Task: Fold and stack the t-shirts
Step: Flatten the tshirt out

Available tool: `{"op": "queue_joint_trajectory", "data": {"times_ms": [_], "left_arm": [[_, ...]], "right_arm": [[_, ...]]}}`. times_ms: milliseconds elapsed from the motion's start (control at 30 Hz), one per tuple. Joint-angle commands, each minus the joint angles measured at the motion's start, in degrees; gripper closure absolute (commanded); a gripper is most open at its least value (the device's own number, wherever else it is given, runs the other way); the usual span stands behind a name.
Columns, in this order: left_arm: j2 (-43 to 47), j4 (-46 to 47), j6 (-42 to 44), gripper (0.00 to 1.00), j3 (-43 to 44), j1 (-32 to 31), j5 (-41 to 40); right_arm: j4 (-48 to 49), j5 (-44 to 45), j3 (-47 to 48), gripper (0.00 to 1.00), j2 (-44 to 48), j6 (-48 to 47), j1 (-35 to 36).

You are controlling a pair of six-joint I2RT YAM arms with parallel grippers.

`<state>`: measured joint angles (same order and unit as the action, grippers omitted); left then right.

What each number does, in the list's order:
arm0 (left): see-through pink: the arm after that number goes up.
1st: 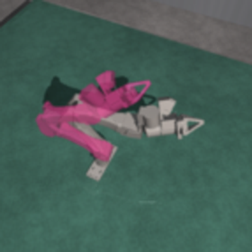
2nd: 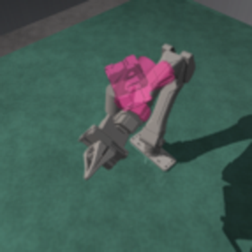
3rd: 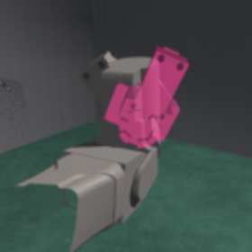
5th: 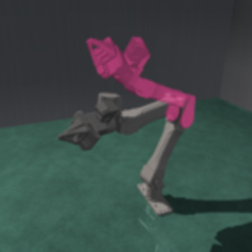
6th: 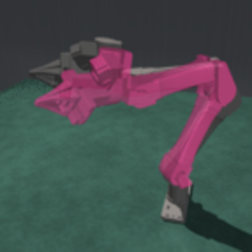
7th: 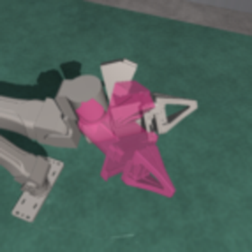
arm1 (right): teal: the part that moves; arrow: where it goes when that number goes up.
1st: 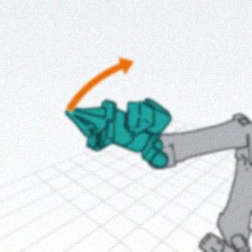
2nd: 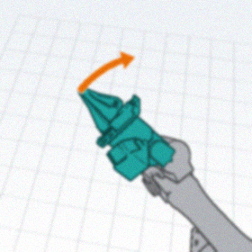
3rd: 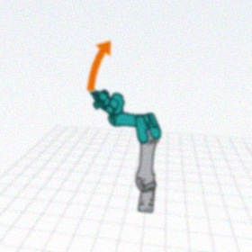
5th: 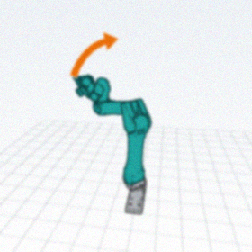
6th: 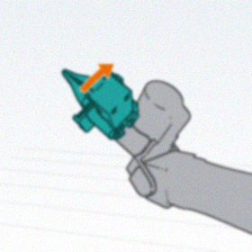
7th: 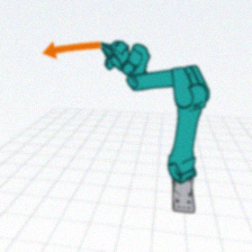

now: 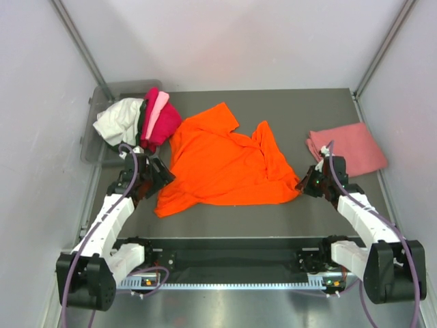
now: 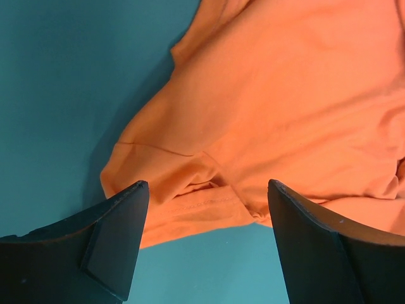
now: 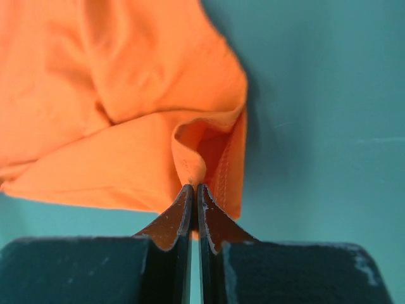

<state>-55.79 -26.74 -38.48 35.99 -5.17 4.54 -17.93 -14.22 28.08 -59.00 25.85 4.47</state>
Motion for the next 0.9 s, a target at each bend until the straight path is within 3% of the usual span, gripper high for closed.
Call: {"op": "queue_joint_trajectory", "data": {"times_ms": [0, 367, 500, 633, 733, 767, 800, 867], "left_arm": [[-1.77, -0.24, -2.39, 0.20, 0.13, -0.02, -1.63], [-6.43, 0.64, -1.60, 0.22, -0.91, -0.02, -2.24], [-9.68, 8.43, -3.09, 0.21, -4.61, -0.10, 1.16], [-17.06, 12.41, -3.88, 0.27, -3.21, -0.45, 4.61], [-22.07, 15.47, -4.23, 0.40, -1.80, -0.89, 4.96], [-23.91, 16.80, -5.11, 0.59, -1.80, -1.24, 4.52], [-25.06, 18.38, -5.81, 0.67, -1.62, -2.12, 4.34], [-28.30, 21.72, -7.83, 0.96, 0.38, -3.61, 3.73]], "right_arm": [[4.48, 3.67, 1.01, 1.00, -0.14, 1.05, -2.44], [8.26, 3.41, 7.69, 1.00, -8.49, 2.10, -9.74], [10.46, 0.69, 6.99, 1.00, -9.99, 2.63, -9.74], [10.99, -0.02, 7.26, 1.00, -11.04, 2.81, -9.74], [10.90, 0.50, 7.78, 1.00, -11.22, 2.81, -9.74], [10.90, 0.68, 7.96, 1.00, -11.31, 2.89, -9.74], [11.34, 1.29, 8.05, 1.00, -11.40, 3.07, -9.74], [11.95, 2.00, 8.22, 1.00, -11.84, 4.03, -9.74]]}}
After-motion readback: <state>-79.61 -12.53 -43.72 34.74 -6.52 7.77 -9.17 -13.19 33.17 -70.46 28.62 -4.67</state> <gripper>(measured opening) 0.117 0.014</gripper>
